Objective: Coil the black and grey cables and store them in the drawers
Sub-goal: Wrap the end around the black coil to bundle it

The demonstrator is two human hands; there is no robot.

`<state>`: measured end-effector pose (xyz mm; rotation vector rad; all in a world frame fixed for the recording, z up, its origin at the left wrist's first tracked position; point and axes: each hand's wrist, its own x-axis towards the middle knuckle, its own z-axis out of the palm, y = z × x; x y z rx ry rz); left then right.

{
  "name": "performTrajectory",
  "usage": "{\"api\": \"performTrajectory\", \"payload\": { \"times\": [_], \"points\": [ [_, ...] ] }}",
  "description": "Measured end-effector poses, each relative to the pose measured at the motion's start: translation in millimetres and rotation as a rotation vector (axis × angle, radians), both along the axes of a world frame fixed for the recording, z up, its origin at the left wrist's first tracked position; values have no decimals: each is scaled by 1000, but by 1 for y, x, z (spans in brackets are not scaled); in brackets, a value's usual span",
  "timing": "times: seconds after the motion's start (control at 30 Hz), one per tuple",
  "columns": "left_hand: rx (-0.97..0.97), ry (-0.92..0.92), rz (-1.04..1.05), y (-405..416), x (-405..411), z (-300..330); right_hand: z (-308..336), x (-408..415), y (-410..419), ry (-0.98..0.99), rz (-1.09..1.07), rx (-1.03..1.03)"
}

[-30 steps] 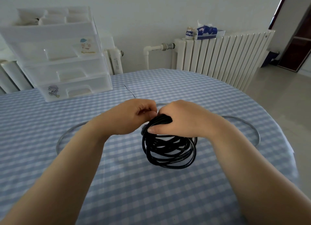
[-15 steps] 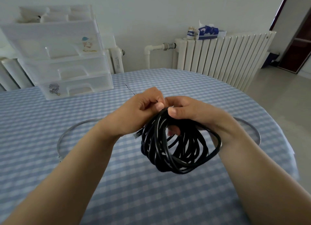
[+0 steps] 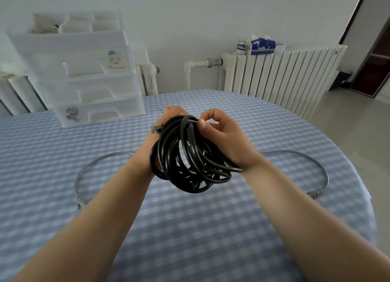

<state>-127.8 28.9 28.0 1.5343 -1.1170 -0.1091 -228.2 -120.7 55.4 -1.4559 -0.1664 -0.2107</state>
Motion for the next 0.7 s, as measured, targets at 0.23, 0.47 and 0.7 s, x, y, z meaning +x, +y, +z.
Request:
{"api": "performTrajectory", "payload": {
  "times": [0.23,0.47,0.7],
  "points": [
    [-119,31,8,0,-17,5,-1,2,-9,-127,-284,-692],
    [-98,203,-14,-6,-23,-2,11,-14,-12,-55,-242,-1160],
    [4,111,144,-19,-22,8,13,-3,-19,-128,-300,-1021]
  ]
}}
